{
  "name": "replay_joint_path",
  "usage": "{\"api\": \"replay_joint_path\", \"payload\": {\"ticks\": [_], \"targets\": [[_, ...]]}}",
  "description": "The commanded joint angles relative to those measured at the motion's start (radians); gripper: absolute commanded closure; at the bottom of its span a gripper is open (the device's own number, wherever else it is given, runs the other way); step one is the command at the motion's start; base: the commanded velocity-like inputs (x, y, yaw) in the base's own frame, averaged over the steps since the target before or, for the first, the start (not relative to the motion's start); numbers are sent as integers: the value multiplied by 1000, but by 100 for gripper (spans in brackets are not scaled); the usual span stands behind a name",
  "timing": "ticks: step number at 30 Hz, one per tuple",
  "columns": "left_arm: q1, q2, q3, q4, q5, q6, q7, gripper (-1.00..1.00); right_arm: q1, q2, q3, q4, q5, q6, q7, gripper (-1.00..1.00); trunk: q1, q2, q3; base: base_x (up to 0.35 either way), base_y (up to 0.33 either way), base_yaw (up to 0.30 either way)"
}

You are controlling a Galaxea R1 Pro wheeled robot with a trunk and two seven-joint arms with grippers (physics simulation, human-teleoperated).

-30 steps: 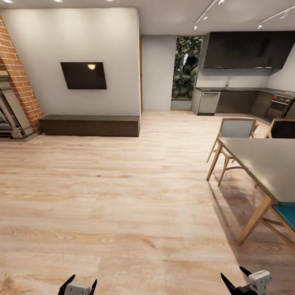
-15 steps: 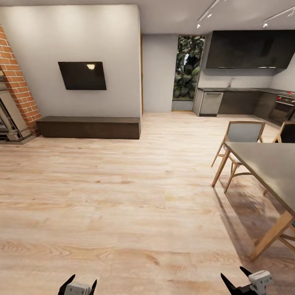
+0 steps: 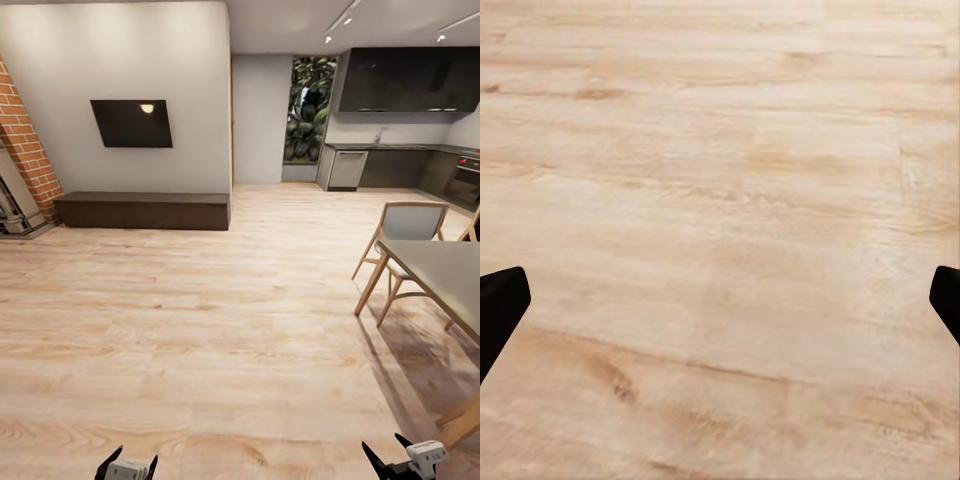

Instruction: Put the three can of soda from the living room inside the tash can in the kitchen.

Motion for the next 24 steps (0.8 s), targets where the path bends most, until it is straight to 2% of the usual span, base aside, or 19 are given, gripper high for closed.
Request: {"api": "replay_joint_path", "payload": {"ticks": [1, 24], "targets": [[0, 0, 0, 0, 0, 0, 0, -100, 0, 0, 0, 0, 0, 0, -1, -100, 0, 0, 0, 328, 74, 0], [0, 0, 0, 36, 3, 0, 0, -100, 0, 0, 0, 16, 1, -1, -5, -100, 0, 0, 0, 328, 50, 0]]}}
